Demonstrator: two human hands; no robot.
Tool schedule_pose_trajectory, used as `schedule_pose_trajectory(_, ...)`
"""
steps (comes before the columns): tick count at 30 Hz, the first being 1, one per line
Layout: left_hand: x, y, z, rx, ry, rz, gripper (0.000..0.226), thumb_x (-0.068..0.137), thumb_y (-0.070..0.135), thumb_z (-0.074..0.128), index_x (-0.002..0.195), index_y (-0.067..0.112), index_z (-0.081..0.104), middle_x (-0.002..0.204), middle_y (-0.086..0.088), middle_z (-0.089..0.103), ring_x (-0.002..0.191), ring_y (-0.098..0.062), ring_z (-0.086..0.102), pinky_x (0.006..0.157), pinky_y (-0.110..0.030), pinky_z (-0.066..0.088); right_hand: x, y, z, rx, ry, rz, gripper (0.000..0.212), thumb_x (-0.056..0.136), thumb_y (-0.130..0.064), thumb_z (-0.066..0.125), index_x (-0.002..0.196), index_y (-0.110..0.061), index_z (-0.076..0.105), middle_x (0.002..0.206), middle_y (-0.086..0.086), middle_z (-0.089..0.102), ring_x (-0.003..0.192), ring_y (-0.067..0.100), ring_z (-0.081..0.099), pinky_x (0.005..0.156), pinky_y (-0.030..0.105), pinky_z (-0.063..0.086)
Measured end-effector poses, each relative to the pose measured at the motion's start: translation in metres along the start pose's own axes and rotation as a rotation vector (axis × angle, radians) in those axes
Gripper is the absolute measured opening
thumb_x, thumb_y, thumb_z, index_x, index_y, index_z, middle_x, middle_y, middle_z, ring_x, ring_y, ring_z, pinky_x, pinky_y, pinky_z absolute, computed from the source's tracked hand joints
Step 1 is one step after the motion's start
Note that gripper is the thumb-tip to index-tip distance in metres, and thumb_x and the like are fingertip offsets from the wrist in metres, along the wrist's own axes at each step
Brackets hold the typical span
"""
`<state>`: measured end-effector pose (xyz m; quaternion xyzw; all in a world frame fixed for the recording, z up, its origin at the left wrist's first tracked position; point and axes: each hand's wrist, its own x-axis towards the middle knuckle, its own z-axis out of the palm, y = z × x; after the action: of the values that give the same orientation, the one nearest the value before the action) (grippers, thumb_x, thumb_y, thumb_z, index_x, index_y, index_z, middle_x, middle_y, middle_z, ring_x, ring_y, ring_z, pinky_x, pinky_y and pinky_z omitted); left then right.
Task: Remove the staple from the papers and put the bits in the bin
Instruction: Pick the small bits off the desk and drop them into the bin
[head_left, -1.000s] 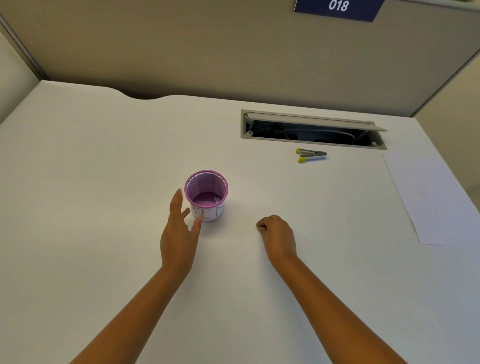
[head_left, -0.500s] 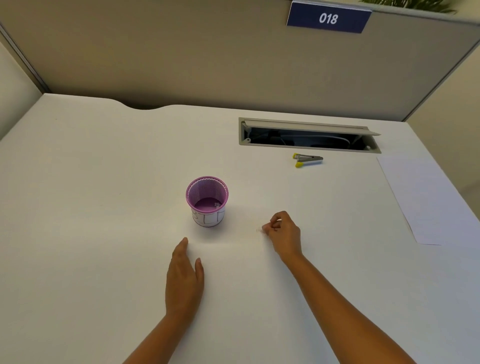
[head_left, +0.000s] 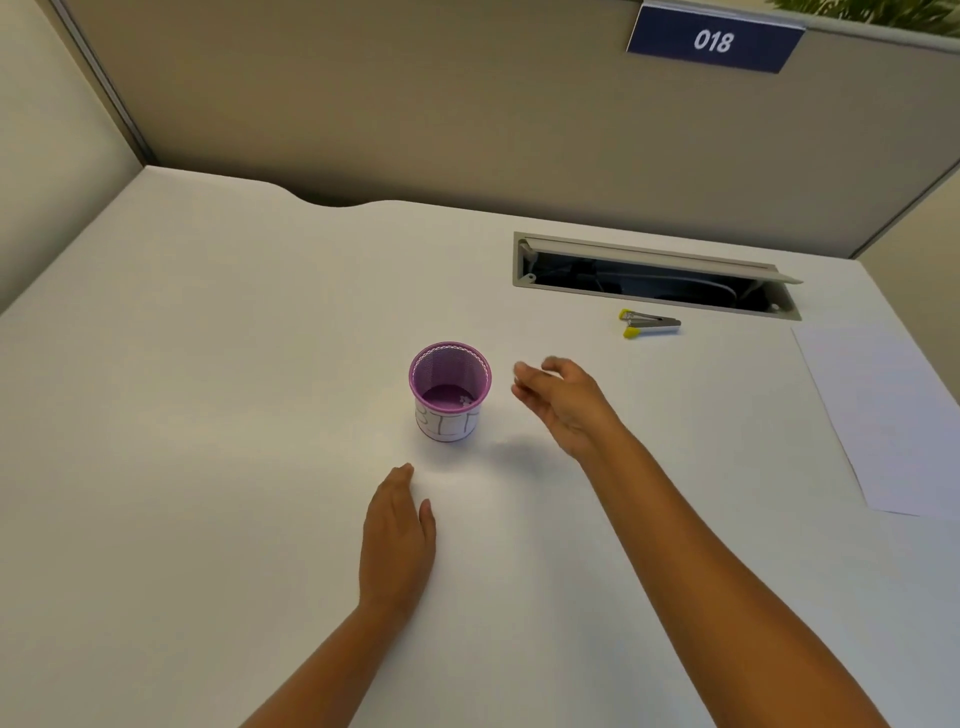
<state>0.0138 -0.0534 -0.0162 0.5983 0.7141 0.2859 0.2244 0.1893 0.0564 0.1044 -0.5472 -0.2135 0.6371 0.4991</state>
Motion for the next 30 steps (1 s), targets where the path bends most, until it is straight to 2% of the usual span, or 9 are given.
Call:
schedule_pose_trajectory(4, -0.001, 0.001, 0.0, 0.023, 0.007, 0.0, 0.048, 0.086, 0.022, 0.04, 0.127, -0.002, 0.047, 0.127, -0.021, 0.055, 0.117, -0.035, 0.052, 0.1, -0.043, 0.039, 0.004, -0.007, 0.041, -0.364, -0.046, -0.121, 0.027, 0.08, -0.006, 0.069, 0.1, -0.008, 0.052, 0.093, 0.011, 0.064, 0.073, 0.016, 0.063, 0.072, 0.023, 0.057)
schedule_pose_trajectory(7, -0.001, 0.002, -0.001, 0.011, 0.012, -0.013, 0.043, 0.088, 0.014, 0.046, 0.128, -0.002, 0.046, 0.129, -0.02, 0.054, 0.119, -0.035, 0.051, 0.102, -0.042, 0.036, 0.011, 0.002, 0.057, -0.774, 0.0, -0.281, 0.022, 0.08, -0.013, 0.07, 0.099, -0.014, 0.059, 0.089, 0.004, 0.067, 0.069, 0.012, 0.063, 0.054, 0.01, 0.049)
schedule_pose_trajectory(9, -0.001, 0.003, -0.002, 0.011, 0.015, -0.014, 0.041, 0.089, 0.014, 0.047, 0.128, -0.001, 0.047, 0.129, -0.02, 0.054, 0.12, -0.034, 0.051, 0.102, -0.041, 0.036, 0.014, 0.009, 0.059, -0.909, 0.006, -0.359, 0.024, 0.081, -0.013, 0.068, 0.104, -0.014, 0.061, 0.094, 0.005, 0.07, 0.078, 0.014, 0.063, 0.051, 0.008, 0.043)
schedule_pose_trajectory(13, 0.0, 0.001, -0.001, 0.01, 0.004, -0.009, 0.041, 0.088, 0.013, 0.05, 0.127, -0.001, 0.048, 0.128, -0.02, 0.054, 0.119, -0.035, 0.051, 0.102, -0.04, 0.035, 0.017, 0.013, 0.058, -1.035, 0.015, -0.426, 0.032, 0.084, -0.014, 0.065, 0.115, -0.016, 0.06, 0.106, 0.009, 0.07, 0.093, 0.019, 0.064, 0.07, 0.017, 0.047)
schedule_pose_trajectory(15, -0.001, 0.001, -0.002, 0.015, -0.004, -0.013, 0.045, 0.087, 0.022, 0.044, 0.126, 0.0, 0.049, 0.129, -0.019, 0.054, 0.12, -0.034, 0.051, 0.103, -0.04, 0.035, 0.016, 0.012, 0.058, -1.065, -0.001, -0.426, 0.038, 0.084, -0.017, 0.066, 0.121, -0.017, 0.058, 0.11, 0.008, 0.07, 0.1, 0.021, 0.064, 0.082, 0.025, 0.049)
schedule_pose_trajectory(19, -0.001, 0.002, -0.003, 0.03, -0.018, -0.005, 0.061, 0.085, 0.039, 0.027, 0.127, 0.001, 0.048, 0.13, -0.019, 0.053, 0.121, -0.033, 0.049, 0.103, -0.04, 0.035, 0.015, 0.009, 0.056, -1.024, -0.022, -0.42, 0.037, 0.083, -0.016, 0.067, 0.119, -0.018, 0.059, 0.097, 0.006, 0.071, 0.092, 0.018, 0.064, 0.082, 0.026, 0.05)
schedule_pose_trajectory(23, -0.001, 0.002, -0.003, 0.017, -0.028, -0.006, 0.056, 0.086, 0.036, 0.032, 0.127, 0.001, 0.048, 0.13, -0.018, 0.053, 0.123, -0.032, 0.047, 0.104, -0.04, 0.035, 0.015, -0.002, 0.05, -0.763, -0.007, -0.313, 0.028, 0.08, -0.009, 0.069, 0.107, -0.01, 0.063, 0.075, 0.005, 0.068, 0.07, 0.015, 0.064, 0.069, 0.021, 0.054)
schedule_pose_trajectory(27, -0.001, 0.003, -0.005, 0.019, -0.036, -0.008, 0.059, 0.085, 0.038, 0.029, 0.126, 0.001, 0.048, 0.13, -0.019, 0.053, 0.123, -0.032, 0.048, 0.104, -0.04, 0.035, 0.011, -0.014, 0.023, -0.261, 0.015, -0.141, 0.026, 0.082, -0.005, 0.067, 0.106, -0.007, 0.059, 0.078, 0.005, 0.066, 0.07, 0.013, 0.064, 0.067, 0.018, 0.058)
schedule_pose_trajectory(30, 0.0, 0.003, -0.005, 0.019, -0.033, -0.005, 0.054, 0.086, 0.033, 0.034, 0.125, -0.001, 0.049, 0.128, -0.02, 0.054, 0.122, -0.034, 0.048, 0.103, -0.041, 0.036, 0.013, -0.012, -0.013, -0.292, 0.099, -0.128, 0.024, 0.083, -0.004, 0.065, 0.106, -0.006, 0.06, 0.08, 0.005, 0.064, 0.073, 0.014, 0.063, 0.067, 0.017, 0.057)
